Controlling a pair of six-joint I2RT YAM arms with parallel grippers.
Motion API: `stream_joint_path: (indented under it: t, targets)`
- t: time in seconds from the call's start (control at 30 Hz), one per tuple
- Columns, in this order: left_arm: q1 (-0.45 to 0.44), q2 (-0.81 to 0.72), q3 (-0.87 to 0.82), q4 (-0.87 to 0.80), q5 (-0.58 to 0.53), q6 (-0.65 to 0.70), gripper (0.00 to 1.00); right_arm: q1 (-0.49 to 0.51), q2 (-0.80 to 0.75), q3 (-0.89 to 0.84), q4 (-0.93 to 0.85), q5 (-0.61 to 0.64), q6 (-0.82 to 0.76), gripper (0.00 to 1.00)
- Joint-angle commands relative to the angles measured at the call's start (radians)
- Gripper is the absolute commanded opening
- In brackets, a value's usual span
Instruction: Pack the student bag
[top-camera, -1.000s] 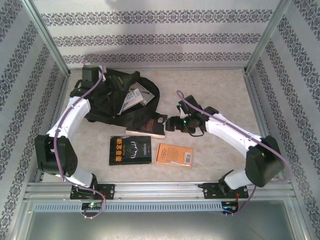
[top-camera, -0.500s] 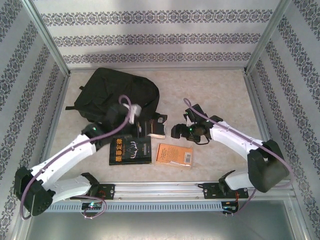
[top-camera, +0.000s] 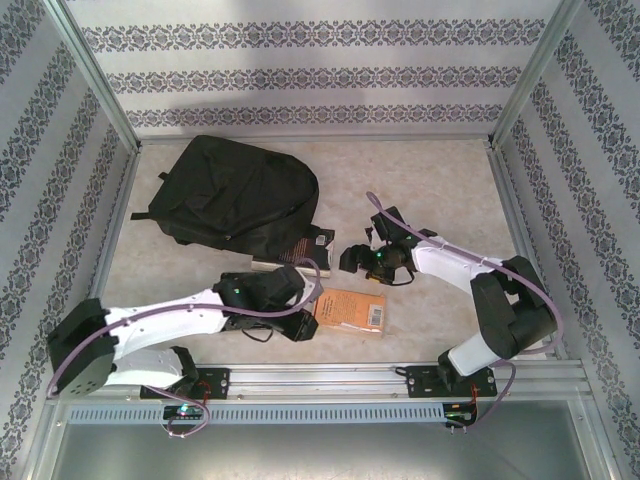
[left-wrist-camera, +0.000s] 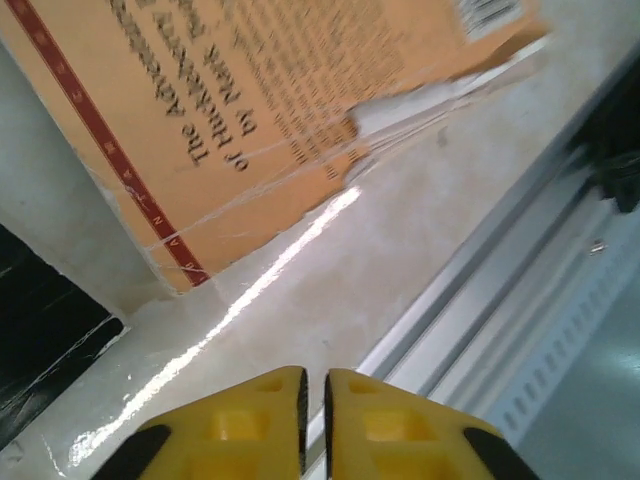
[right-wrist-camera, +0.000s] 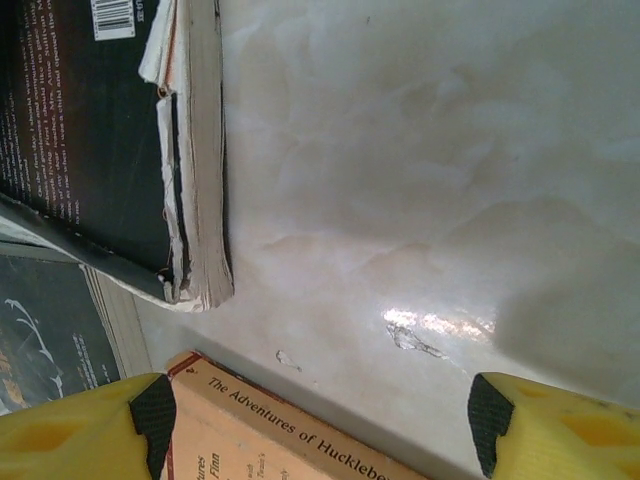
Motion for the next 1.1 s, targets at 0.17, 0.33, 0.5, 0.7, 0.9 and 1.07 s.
stream_joint_path:
  t: [0.17,0.33,0.5,0.7,0.9,1.07]
  targets:
    - [-0.029,0.217,0.139,-0.024,-0.078,0.077,0.12,0.009,-0.022,-0.063,0.014,0.026,0.024,0.77]
    - [-0.029,0.297,0.23,-0.059,-0.182,0.081,0.16,0.009,-0.083,-0.117,-0.009,0.05,0.019,0.78]
    - [-0.024,0.39,0.345,-0.116,-0.249,0.107,0.17,0.014,-0.159,-0.186,-0.01,0.041,0.036,0.78]
    - [0.039,0.418,0.369,-0.094,-0.213,0.063,0.22,0.034,-0.272,-0.258,-0.028,0.04,0.074,0.78]
    - [0.115,0.455,0.33,-0.057,-0.117,0.045,0.24,0.041,-0.306,-0.309,-0.022,0.018,0.081,0.79]
    - [0.145,0.457,0.317,0.026,0.009,0.021,0.42,0.042,-0.288,-0.345,0.066,-0.086,0.114,0.79]
